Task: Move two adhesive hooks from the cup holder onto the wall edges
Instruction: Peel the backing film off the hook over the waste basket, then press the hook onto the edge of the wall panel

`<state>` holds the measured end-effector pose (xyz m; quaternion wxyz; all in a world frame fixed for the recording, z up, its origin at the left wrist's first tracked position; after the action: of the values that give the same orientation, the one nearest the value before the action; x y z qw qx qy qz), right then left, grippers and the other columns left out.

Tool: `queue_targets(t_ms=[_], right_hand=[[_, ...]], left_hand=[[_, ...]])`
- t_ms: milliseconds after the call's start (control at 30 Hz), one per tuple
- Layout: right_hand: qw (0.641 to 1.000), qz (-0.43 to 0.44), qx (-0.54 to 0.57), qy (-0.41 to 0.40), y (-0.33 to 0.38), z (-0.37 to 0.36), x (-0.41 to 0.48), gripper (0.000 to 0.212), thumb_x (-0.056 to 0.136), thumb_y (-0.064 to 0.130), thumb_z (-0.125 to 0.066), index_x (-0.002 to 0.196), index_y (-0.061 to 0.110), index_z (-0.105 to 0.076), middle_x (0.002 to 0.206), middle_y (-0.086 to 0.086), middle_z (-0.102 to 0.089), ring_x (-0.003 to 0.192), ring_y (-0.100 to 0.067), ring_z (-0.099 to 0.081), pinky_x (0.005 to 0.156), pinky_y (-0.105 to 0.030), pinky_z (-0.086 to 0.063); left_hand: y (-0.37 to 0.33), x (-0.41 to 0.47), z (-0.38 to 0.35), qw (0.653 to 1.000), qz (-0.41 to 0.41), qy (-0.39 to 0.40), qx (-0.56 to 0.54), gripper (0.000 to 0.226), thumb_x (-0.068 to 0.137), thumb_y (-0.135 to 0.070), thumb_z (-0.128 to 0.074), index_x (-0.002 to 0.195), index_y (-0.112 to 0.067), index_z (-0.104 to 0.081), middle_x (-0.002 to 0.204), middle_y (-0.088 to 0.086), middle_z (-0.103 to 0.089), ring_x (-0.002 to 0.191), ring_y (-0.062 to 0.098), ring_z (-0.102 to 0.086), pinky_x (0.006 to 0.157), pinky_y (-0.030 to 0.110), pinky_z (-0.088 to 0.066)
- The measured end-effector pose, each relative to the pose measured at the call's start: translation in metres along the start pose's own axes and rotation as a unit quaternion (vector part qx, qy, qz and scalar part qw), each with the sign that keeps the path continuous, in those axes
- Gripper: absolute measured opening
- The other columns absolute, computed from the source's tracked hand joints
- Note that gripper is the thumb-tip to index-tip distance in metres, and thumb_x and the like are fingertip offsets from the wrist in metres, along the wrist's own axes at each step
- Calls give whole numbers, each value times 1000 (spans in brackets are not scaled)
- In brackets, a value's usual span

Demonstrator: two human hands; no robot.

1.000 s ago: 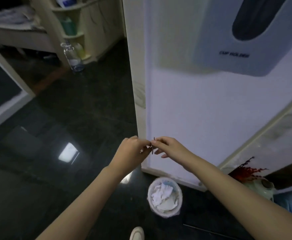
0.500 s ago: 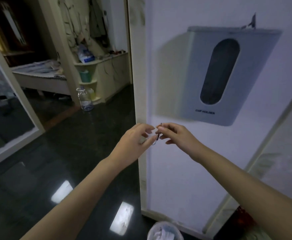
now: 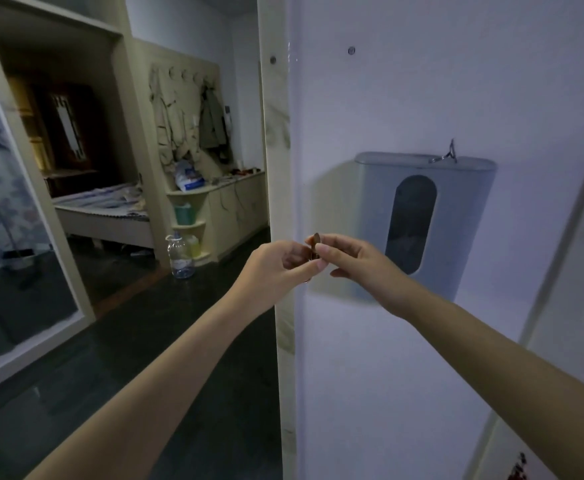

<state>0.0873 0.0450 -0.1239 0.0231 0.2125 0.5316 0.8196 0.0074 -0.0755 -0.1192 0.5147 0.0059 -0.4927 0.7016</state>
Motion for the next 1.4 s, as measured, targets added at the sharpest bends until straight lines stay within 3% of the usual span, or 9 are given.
queue_targets(t_ms=[200,433,767,1067,1267,1400], right_hand=[[994,68,-82,-33,35,16,10,30,86,31,-55,113,20,-53,96,9,-57,90,-5,-55,63,-1,-44],[964,162,-169,-128,74,31,17,17,83,28,-61,86,11,-60,86,-4,-63,76,-13,-57,63,-11,-43],[941,199,-225,-158,103,35,37,14,83,25,-60,78,12,-57,77,-2,-59,65,-10,-50,57,-17,-38],[916,226,-288,-166,137,48,95,10,84,25,-58,78,17,-58,67,15,-53,65,-1,-51,59,-12,-39],[910,213,-310,-177,162,59,148,13,84,26,-58,84,13,-63,67,13,-54,63,-2,-50,54,-5,-37],[900,209,-325,-200,181,69,178,16,85,26,-58,89,11,-64,70,11,-54,65,-2,-50,59,-11,-39]], left_hand=[[-23,15,16,993,-17,-67,94,23,78,-34,-66,91,-15,-70,74,-2,-70,68,6,-66,65,24,-55],[-44,30,28,978,-29,-132,161,19,77,-38,-68,83,-20,-67,71,0,-70,66,9,-65,68,34,-58],[-63,49,42,957,-43,-173,230,30,78,-37,-67,88,-9,-64,79,8,-69,71,20,-64,72,44,-56],[-66,94,78,953,-81,-189,222,29,81,-33,-65,95,-8,-61,83,8,-69,71,17,-64,71,31,-56],[-52,137,117,953,-138,-193,189,31,85,-33,-60,103,-8,-60,80,-2,-66,67,3,-59,67,17,-49],[-42,168,143,946,-170,-199,191,30,85,-35,-59,101,-9,-60,71,-10,-56,65,-2,-52,68,18,-48]])
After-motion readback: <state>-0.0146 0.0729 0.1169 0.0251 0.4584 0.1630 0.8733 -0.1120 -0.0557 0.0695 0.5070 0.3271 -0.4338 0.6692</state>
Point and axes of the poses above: each hand's wrist, its own x-axis towards the middle knuckle, its own z-axis out of the back of the hand, y = z × x, the point moved 3 cm from there along x, towards the middle knuckle
